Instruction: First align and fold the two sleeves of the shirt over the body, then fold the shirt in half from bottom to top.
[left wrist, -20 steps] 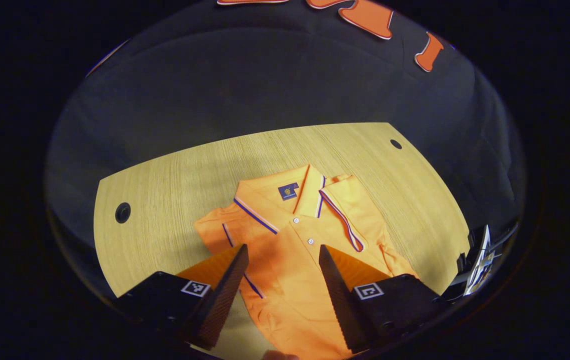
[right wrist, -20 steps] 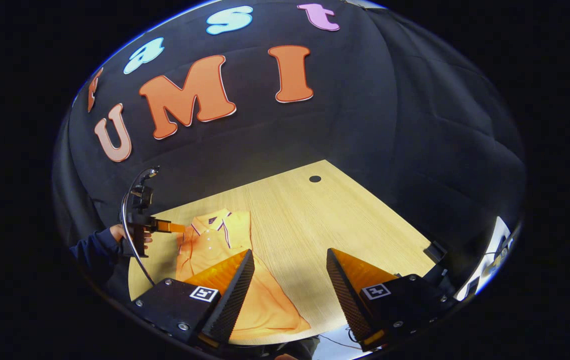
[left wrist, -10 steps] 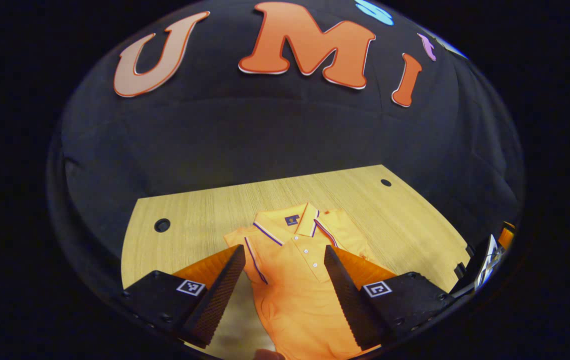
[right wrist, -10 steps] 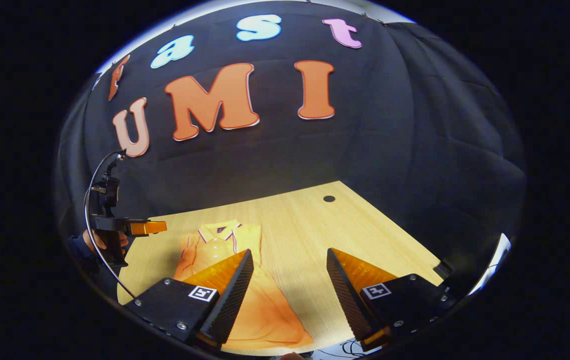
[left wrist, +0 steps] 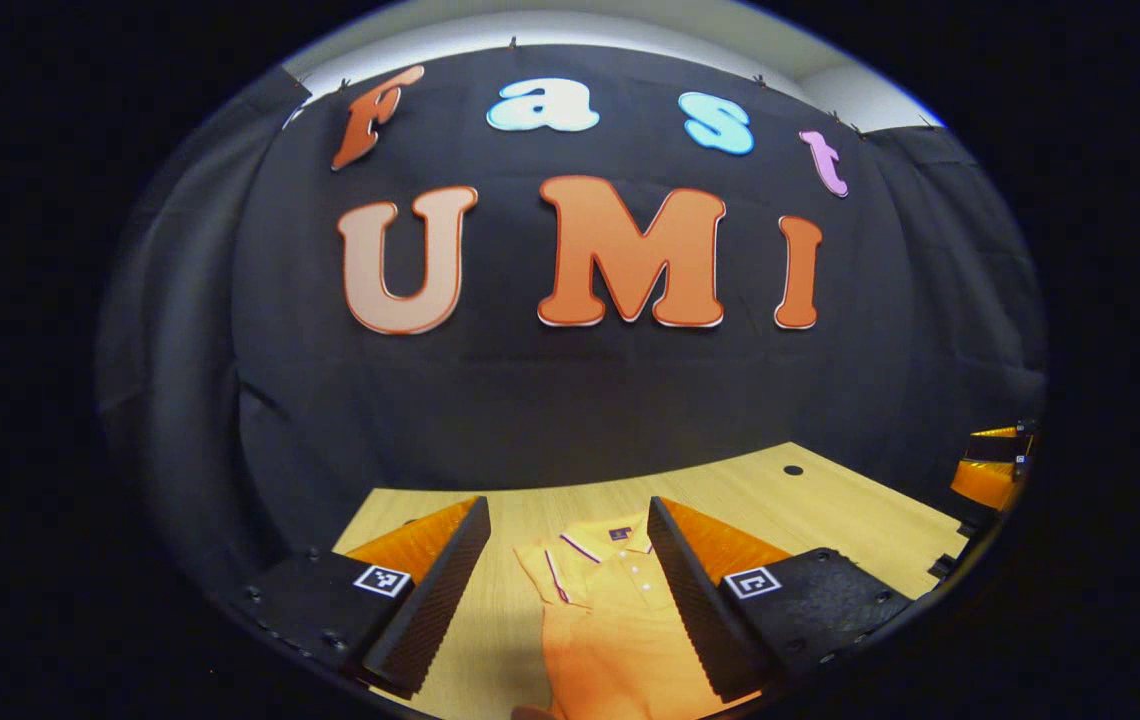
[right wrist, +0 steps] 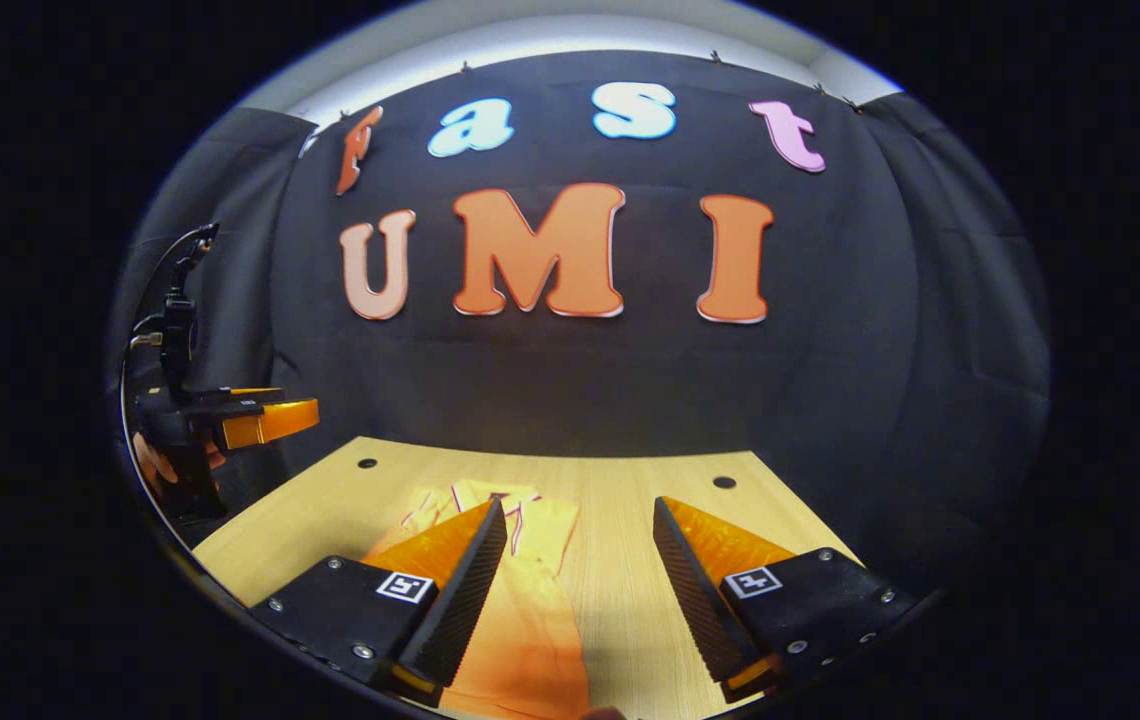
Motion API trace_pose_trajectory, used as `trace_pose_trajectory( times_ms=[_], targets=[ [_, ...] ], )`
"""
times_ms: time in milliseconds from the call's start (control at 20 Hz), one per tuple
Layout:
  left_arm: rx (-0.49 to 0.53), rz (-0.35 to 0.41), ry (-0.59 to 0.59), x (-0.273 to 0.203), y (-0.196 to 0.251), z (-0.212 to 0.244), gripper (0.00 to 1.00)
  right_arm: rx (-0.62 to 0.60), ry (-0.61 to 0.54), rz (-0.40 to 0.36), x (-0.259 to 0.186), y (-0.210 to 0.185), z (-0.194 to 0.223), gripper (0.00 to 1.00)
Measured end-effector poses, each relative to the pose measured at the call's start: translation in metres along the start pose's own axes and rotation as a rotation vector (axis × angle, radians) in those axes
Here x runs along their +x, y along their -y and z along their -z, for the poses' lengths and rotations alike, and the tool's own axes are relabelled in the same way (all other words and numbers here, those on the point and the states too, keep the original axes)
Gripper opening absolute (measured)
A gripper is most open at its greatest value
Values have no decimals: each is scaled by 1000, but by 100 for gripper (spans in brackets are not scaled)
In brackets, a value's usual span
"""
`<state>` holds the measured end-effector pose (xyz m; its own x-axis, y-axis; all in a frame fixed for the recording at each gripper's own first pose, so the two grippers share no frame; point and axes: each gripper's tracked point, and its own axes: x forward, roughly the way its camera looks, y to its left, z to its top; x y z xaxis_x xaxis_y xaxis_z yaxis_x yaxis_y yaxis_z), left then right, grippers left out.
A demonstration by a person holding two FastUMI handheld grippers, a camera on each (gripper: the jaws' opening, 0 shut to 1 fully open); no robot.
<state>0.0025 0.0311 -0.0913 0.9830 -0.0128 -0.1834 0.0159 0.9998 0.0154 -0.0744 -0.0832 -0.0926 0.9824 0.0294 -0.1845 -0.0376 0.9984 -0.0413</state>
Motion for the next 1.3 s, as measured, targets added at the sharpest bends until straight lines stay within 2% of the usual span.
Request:
trace_pose_trajectory(
  times_ms=[150, 250, 300, 400, 550, 700, 1100, 1300],
  targets=[
    [19, -70, 87, -45, 3, -21, 98, -31, 59, -49, -1, -9, 0, 90],
    [33, -120, 104, -55, 6, -17, 98, -15, 53, -85, 1, -15, 8, 91],
    [35, -135, 109, -64, 10, -15, 94, -8, 42, -99, 2, -15, 14, 92],
    [30, -156, 81, -76, 17, -3, 97, 6, -13, -129, 3, -15, 32, 93],
    [24, -197, -35, -108, 15, 49, 97, 10, -156, -176, -3, -16, 81, 95],
    [11, -213, -165, -125, 14, 93, 98, 10, -267, -183, -13, -9, 118, 96],
    [-38, -163, -482, -157, 19, 209, 98, 51, -557, -174, -42, -13, 218, 96],
    [-65, -125, -625, -163, 27, 253, 98, 59, -664, -177, -60, -16, 252, 96]
  ],
)
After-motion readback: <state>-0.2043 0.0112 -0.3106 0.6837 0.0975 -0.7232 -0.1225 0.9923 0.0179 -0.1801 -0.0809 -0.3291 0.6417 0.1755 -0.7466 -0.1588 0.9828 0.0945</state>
